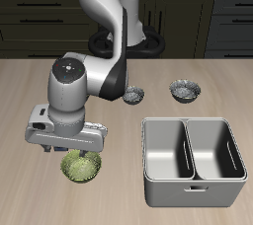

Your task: Place the green bowl in the right side of the drainer

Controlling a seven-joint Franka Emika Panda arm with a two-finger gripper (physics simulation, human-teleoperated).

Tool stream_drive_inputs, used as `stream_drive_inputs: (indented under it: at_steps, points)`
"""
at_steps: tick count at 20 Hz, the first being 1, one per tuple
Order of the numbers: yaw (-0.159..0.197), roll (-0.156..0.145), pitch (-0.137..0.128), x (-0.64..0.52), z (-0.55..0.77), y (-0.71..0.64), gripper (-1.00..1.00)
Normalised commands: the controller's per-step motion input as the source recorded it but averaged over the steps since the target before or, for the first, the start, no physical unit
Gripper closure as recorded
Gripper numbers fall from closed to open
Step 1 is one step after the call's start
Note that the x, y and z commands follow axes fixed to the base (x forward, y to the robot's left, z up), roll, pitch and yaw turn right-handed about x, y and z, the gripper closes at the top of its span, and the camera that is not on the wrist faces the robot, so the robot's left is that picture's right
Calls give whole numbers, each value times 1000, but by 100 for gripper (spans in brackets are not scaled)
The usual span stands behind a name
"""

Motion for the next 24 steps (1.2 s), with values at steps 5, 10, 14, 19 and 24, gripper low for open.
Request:
stream_drive_inputs:
  at_steps: [5,10,14,19,24]
  points:
    - [6,14,46,38,-353,-13,-100]
    - [-14,-19,11,1,-141,-86,100]
    - [-10,-7,-11,-28,84,-49,100]
    - [-7,-9,-22,-61,163,10,100]
    - [9,-6,-21,-79,206,39,100]
